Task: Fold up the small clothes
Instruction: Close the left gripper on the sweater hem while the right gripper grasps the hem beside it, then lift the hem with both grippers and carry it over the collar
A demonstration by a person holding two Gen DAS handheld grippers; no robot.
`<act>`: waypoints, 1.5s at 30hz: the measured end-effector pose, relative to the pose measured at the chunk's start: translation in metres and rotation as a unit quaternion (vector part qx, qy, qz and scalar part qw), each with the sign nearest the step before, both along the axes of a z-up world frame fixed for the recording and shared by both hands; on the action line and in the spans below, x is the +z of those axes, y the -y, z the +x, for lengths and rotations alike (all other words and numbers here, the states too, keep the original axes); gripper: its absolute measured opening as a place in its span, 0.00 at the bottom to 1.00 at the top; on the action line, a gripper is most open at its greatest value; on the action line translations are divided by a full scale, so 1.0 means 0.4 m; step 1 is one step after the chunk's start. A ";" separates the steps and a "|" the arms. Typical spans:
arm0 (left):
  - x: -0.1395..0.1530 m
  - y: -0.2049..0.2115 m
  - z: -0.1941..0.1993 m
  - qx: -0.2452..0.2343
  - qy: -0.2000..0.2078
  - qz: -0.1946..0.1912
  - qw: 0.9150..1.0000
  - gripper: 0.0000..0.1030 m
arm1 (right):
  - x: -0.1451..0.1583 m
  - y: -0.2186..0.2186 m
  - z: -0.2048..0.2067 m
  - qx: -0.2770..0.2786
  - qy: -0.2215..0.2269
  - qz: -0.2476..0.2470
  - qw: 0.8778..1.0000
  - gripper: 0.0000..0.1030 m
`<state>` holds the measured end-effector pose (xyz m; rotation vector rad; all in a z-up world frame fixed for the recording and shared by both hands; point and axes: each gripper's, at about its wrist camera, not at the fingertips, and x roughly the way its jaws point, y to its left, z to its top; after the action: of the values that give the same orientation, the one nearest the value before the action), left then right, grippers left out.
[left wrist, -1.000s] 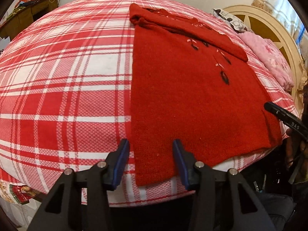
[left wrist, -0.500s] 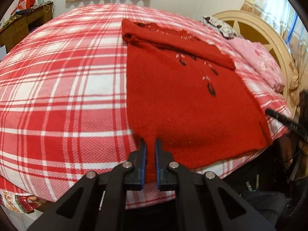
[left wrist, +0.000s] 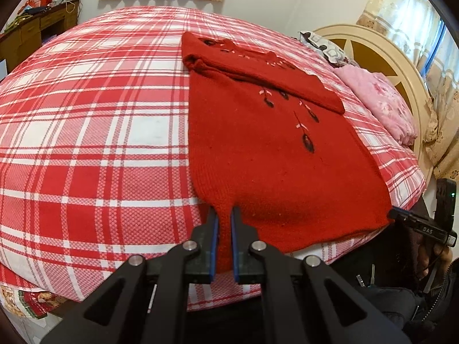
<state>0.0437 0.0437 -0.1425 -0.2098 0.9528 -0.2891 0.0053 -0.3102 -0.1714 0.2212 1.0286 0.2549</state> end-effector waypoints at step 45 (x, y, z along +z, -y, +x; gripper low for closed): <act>0.211 -0.058 0.174 0.018 0.100 -0.100 0.990 0.08 | 0.366 0.048 0.175 -0.039 0.247 0.061 0.966 0.06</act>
<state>0.1134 0.0668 -0.0580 -0.3740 0.7214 -0.3665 0.0754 -0.3295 -0.0251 0.2914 0.5095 0.2844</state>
